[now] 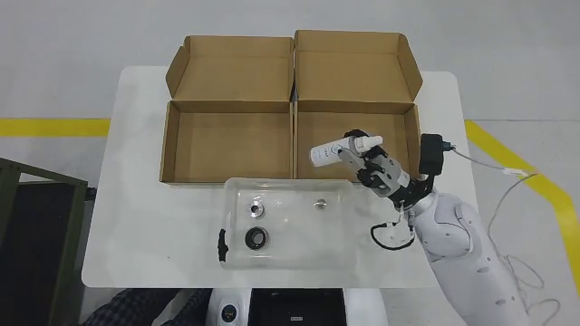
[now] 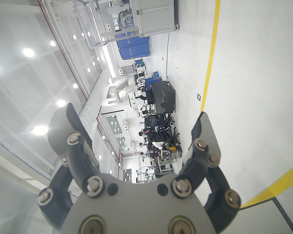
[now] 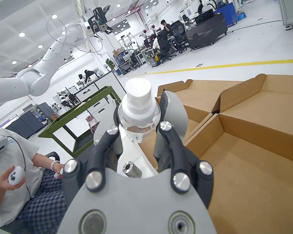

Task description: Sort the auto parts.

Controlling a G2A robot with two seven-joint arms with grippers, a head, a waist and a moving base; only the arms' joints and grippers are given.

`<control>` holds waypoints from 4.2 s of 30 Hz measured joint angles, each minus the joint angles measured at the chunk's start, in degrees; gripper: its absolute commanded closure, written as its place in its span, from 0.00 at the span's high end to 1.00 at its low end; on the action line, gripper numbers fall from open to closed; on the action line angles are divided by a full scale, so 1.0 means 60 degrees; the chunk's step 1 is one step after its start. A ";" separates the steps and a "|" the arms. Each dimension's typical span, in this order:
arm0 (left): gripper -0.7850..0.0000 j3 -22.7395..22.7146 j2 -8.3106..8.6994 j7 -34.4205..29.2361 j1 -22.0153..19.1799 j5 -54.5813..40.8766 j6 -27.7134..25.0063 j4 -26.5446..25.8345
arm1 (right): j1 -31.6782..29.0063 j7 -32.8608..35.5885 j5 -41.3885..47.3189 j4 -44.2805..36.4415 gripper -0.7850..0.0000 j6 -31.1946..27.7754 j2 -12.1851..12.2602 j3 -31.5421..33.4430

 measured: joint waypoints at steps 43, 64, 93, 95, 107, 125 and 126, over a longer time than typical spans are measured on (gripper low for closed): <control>1.00 0.0000 0.0000 0.0000 0.0000 0.0000 0.0000 0.0000 | 0.3768 0.1352 -0.5334 0.3200 0.00 0.4209 -0.0778 -0.2675; 1.00 0.0000 0.0000 0.0000 0.0000 0.0000 0.0000 0.0000 | 0.3776 0.1303 -0.5873 0.3315 1.00 0.4011 -0.0891 -0.2702; 1.00 0.0000 0.0000 0.0000 0.0000 0.0000 0.0000 0.0000 | -0.0524 0.2436 -0.7969 -0.2445 1.00 0.1034 -0.0079 -0.1116; 1.00 0.0000 0.0000 0.0000 0.0000 0.0000 0.0000 0.0000 | -0.0753 0.2464 -0.8166 -0.2605 1.00 0.0905 -0.0042 -0.1121; 1.00 0.0000 0.0000 0.0000 0.0000 0.0000 0.0000 0.0000 | -0.1780 0.2524 -0.9280 -0.3163 1.00 0.0355 0.0166 -0.1071; 1.00 0.0000 0.0000 0.0000 0.0000 0.0000 0.0000 0.0000 | -0.1650 0.3604 -1.0189 -0.2916 0.86 0.0641 0.0207 -0.1623; 1.00 0.0000 0.0000 0.0000 0.0000 0.0000 0.0000 0.0000 | -0.1596 0.3711 -1.0206 -0.2886 0.84 0.0708 0.0198 -0.1671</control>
